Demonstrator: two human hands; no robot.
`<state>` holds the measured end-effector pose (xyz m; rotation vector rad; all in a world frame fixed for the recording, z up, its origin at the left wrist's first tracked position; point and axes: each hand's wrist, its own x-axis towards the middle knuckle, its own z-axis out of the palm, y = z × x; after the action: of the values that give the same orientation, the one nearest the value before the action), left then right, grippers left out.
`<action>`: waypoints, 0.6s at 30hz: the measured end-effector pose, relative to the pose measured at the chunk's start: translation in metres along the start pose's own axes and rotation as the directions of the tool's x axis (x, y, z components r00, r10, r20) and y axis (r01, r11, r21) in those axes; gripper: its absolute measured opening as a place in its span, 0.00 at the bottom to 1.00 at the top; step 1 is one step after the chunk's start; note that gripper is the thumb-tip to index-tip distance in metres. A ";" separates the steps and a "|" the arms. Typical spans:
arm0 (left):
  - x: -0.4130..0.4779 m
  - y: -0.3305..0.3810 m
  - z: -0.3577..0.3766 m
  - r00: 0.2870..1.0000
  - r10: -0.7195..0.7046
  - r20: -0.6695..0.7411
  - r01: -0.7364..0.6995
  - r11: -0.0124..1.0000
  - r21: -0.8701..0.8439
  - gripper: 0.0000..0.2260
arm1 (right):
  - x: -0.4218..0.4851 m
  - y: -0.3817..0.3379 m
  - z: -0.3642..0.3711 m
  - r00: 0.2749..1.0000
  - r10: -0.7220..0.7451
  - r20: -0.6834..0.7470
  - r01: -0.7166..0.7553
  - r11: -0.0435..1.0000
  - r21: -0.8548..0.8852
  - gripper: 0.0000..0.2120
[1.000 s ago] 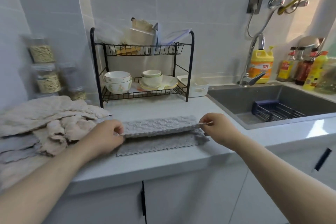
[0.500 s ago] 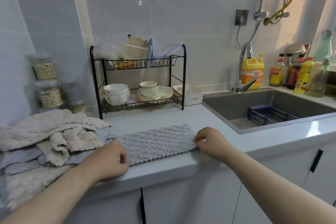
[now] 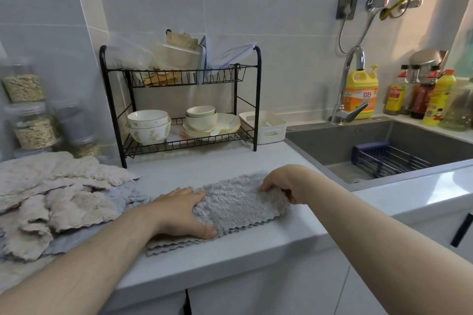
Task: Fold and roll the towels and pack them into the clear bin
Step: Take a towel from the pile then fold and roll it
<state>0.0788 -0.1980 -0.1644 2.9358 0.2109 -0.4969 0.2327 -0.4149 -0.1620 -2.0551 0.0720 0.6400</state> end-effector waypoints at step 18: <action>-0.008 -0.040 0.030 0.937 -0.107 -0.331 0.103 0.994 -0.031 0.31 | -0.040 -0.013 -0.069 0.926 -0.359 -0.112 0.376 0.900 0.221 0.15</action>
<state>0.0549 -0.1653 -0.1949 2.9878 0.4107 -0.0052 0.2305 -0.4717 -0.1042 -1.7910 -0.1901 0.3075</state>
